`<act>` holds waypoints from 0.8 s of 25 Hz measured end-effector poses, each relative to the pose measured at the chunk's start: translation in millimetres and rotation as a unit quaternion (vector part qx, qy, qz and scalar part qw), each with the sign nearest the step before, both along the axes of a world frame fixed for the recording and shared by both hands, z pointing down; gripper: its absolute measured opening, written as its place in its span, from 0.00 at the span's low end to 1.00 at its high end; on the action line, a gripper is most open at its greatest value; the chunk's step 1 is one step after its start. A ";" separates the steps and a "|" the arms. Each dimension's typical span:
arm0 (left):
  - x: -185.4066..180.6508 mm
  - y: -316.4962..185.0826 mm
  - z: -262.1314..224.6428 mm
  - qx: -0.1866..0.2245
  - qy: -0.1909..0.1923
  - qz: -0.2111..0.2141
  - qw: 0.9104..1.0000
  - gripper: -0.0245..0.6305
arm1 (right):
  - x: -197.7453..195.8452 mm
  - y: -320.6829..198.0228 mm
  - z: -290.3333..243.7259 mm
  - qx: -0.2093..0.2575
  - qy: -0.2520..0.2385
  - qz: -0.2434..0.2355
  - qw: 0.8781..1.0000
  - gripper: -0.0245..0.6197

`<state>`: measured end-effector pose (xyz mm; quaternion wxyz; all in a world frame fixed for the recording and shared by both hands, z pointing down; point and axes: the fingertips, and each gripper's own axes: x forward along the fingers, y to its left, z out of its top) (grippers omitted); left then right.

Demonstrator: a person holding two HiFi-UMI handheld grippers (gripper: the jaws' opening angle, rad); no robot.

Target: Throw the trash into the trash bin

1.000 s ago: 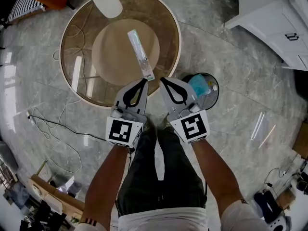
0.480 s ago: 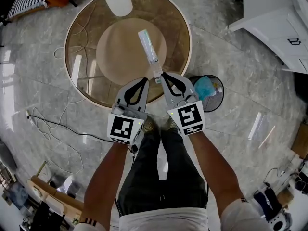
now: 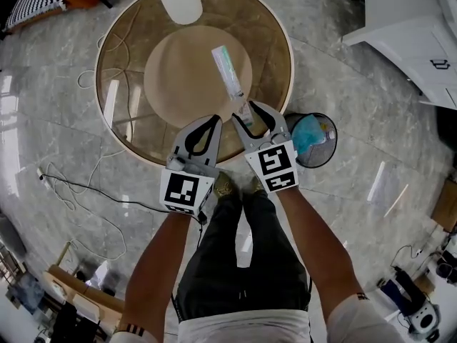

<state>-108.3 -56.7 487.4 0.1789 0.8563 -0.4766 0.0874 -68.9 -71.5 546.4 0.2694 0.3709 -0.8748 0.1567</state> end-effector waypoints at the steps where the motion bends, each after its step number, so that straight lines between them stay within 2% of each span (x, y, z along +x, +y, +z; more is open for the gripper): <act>1: -0.8 -0.4 1.7 -0.001 0.001 0.001 1.000 0.04 | -1.6 0.7 7.2 -0.011 0.008 -0.001 1.000 0.35; 6: -5.5 -3.2 8.6 -0.005 0.003 0.006 1.000 0.04 | -5.2 2.6 41.5 -0.056 0.050 -0.003 0.997 0.42; 13: -9.0 -9.2 15.1 -0.010 0.004 0.009 1.000 0.04 | -2.4 -3.0 67.5 -0.094 0.088 0.006 0.992 0.42; 20: -9.4 -10.7 16.2 -0.012 0.010 0.011 1.000 0.04 | -2.3 -3.4 75.6 -0.097 0.105 0.002 0.990 0.42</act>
